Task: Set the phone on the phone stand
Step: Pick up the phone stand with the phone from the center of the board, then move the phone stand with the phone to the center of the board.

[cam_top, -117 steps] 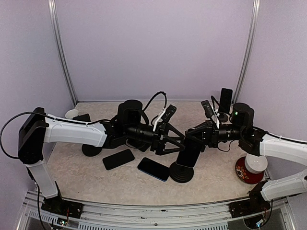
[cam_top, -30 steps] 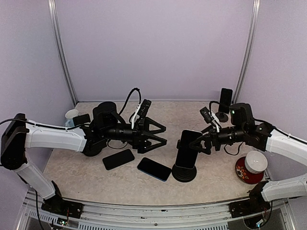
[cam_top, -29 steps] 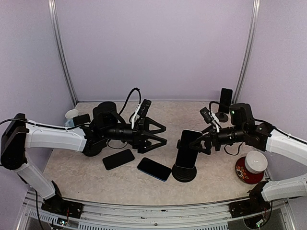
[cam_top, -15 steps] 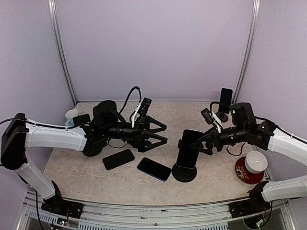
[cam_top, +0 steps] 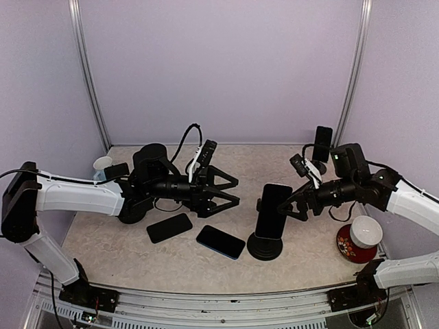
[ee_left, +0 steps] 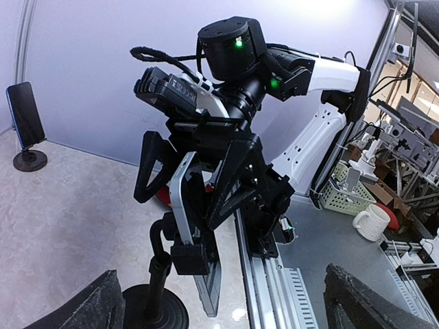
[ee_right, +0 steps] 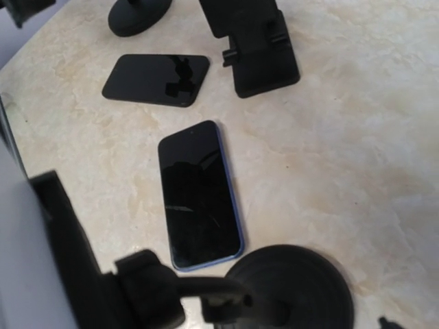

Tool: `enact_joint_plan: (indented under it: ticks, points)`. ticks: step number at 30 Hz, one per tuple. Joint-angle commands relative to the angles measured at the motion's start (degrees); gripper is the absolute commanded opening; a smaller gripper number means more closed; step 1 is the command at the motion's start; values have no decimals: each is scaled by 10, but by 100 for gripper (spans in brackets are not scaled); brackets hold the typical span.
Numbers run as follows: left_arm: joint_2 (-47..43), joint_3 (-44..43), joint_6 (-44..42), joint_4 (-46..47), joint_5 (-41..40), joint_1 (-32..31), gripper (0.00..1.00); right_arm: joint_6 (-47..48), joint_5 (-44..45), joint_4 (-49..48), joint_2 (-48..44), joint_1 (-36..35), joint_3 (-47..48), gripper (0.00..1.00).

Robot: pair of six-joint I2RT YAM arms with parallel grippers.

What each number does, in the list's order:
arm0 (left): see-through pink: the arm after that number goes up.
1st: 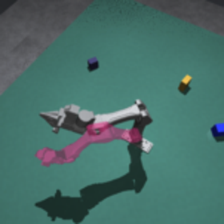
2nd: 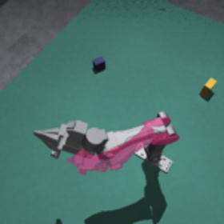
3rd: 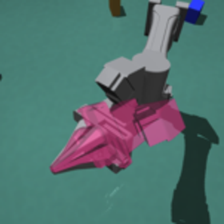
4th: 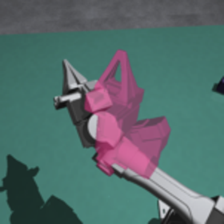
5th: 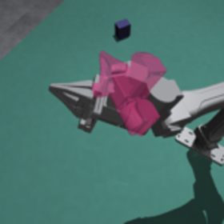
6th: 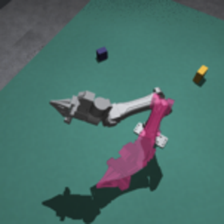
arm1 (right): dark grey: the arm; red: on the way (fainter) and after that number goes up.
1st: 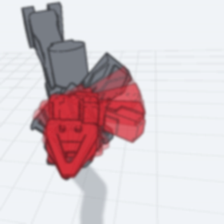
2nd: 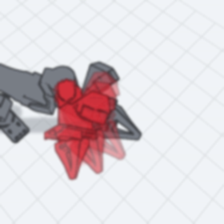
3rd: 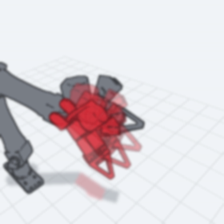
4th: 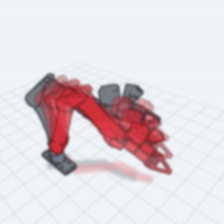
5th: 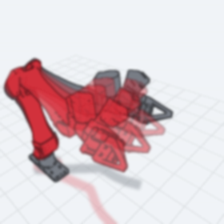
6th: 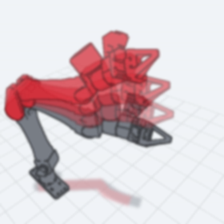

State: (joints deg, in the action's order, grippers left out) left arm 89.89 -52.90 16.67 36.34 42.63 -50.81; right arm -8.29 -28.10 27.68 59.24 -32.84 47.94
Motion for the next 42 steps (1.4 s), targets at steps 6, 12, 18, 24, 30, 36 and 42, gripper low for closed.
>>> enact_joint_plan:
  ticks: [6, 12, 18, 24, 30, 36, 42]
  points:
    - [3, -11, 0, -1, 3, -1, 99, 24, 60, 47, -7, 0, 42, 97]
    - [-4, -1, -1, 2, 1, 1, 99, 35, 108, 90, -9, 0, 73, 97]
    - [-1, 0, 3, 8, 3, 1, 99, 38, 114, 101, -14, 0, 72, 96]
    - [-3, 1, 2, 6, 3, 1, 99, 49, 138, 115, -21, 0, 90, 96]
    - [-4, 3, 3, 8, 1, 1, 99, 50, 165, 121, -25, -1, 104, 96]
    - [-3, 1, 3, 7, 0, 1, 99, 9, 137, 80, -43, -2, 101, 97]
    - [5, -1, 7, 13, 1, -1, 99, -38, 132, 32, -54, -11, 83, 100]
